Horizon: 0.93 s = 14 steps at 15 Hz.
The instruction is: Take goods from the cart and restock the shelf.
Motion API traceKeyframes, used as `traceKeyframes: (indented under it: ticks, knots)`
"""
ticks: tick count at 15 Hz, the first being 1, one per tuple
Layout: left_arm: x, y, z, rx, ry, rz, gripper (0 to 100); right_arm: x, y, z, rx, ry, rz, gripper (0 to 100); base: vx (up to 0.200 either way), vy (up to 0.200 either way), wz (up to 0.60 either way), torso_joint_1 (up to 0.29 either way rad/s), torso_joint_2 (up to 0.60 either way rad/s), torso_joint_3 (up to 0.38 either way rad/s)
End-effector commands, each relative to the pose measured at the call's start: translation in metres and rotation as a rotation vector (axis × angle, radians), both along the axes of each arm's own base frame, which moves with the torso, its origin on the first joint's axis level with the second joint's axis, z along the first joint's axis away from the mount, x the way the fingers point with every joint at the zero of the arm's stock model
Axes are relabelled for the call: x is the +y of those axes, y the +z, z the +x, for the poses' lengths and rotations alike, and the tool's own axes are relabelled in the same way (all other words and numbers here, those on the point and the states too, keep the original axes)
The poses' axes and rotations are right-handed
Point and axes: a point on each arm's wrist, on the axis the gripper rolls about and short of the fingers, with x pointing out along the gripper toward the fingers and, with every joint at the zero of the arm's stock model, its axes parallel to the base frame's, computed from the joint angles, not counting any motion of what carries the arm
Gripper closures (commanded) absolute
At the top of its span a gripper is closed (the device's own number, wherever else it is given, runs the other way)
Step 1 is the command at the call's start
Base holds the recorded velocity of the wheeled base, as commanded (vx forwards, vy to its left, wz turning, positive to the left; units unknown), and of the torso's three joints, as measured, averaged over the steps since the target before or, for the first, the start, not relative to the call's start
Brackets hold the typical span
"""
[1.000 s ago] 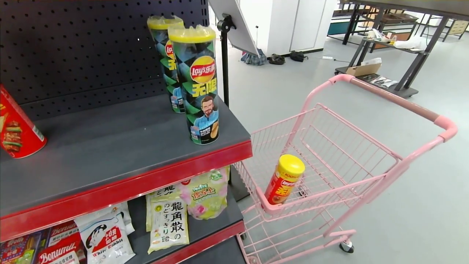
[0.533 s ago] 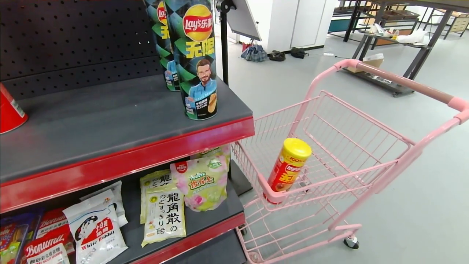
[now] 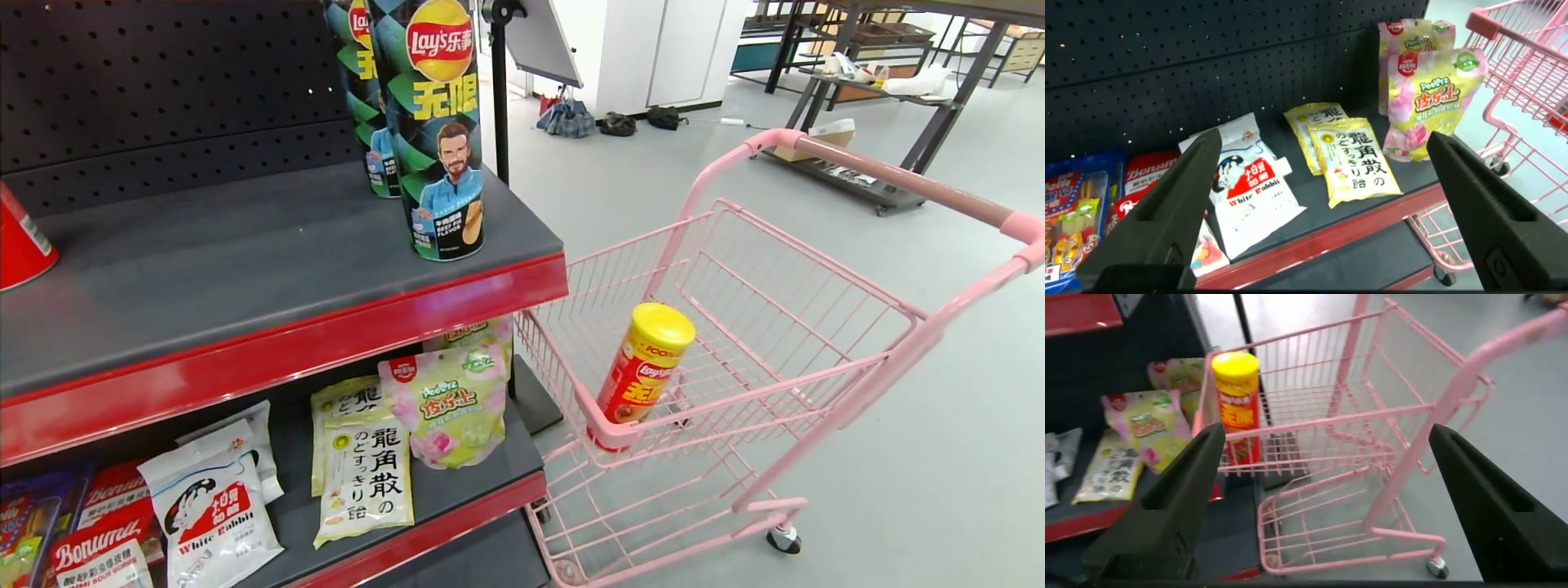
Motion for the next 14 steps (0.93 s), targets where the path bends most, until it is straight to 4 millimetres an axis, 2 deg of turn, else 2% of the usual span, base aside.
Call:
traceKeyframes:
  ticks: [1, 2, 4, 5, 9, 14]
  knots:
    - [0.000, 0.000, 0.000, 0.000, 0.001, 0.000, 0, 0.017, 0.050, 0.108, 0.228, 0.178, 0.035, 0, 0.000, 0.000, 0.00, 0.000, 0.00, 0.000]
    - [0.000, 0.000, 0.000, 0.000, 0.001, 0.000, 0, 0.025, 0.027, 0.139, 0.294, 0.225, 0.054, 0, 0.000, 0.000, 0.00, 0.000, 0.00, 0.000]
    - [0.000, 0.000, 0.000, 0.000, 0.001, 0.000, 0, 0.030, -0.006, 0.162, 0.348, 0.248, 0.038, 0, 0.000, 0.000, 0.00, 0.000, 0.00, 0.000]
    - [0.000, 0.000, 0.000, 0.000, 0.001, 0.000, 0, 0.035, -0.031, 0.184, 0.376, 0.276, 0.036, 0, 0.000, 0.000, 0.00, 0.000, 0.00, 0.000]
    - [0.000, 0.000, 0.000, 0.000, 0.001, 0.000, 0, 0.045, -0.056, 0.214, 0.439, 0.337, 0.028, 0, 0.000, 0.000, 0.00, 0.000, 0.00, 0.000]
    - [0.000, 0.000, 0.000, 0.000, 0.001, 0.000, 0, 0.069, -0.059, 0.240, 0.443, 0.416, -0.001, 0, 0.000, 0.000, 0.00, 0.000, 0.00, 0.000]
